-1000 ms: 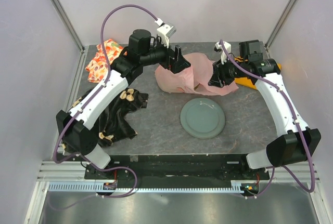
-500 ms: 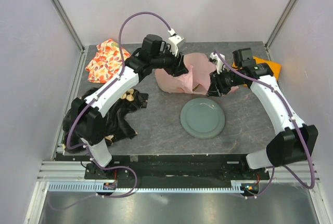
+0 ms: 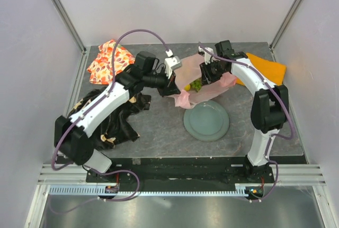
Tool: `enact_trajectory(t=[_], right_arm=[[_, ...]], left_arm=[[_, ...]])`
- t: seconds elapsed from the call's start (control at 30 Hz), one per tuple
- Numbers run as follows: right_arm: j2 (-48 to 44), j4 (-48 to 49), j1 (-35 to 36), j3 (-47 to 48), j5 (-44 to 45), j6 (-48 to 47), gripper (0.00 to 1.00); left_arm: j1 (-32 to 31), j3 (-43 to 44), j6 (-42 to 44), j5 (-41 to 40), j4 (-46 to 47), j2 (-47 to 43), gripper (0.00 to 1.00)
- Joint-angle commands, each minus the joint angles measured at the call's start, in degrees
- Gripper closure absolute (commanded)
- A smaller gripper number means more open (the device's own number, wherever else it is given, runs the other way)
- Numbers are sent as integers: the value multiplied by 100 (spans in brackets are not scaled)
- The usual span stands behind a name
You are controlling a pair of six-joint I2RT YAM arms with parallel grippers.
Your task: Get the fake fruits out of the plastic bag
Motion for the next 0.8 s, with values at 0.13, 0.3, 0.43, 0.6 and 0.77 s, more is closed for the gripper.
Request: enact_trajectory(t=[0.13,0.3,0.43,0.6,0.77], right_arm=[[880,689,41,1618,633,361,62],[740,689,261,1338,668,475,53],[371,777,603,679,703,826,41],[-174,953,981,99,870,1231,37],[-840,874,1368,-638,1239,1486,37]], left_arm=[[5,-754,1694,-70,-678,-1147,98],[-3,-790,2011,-151,-766,-1209,98],[-21,-825,1950,-9,-801,-1226,98],[-21,-1088,2055,-36,-836,-1244,98],[-21,-1281,2345,-71,-1249,-1410,98]])
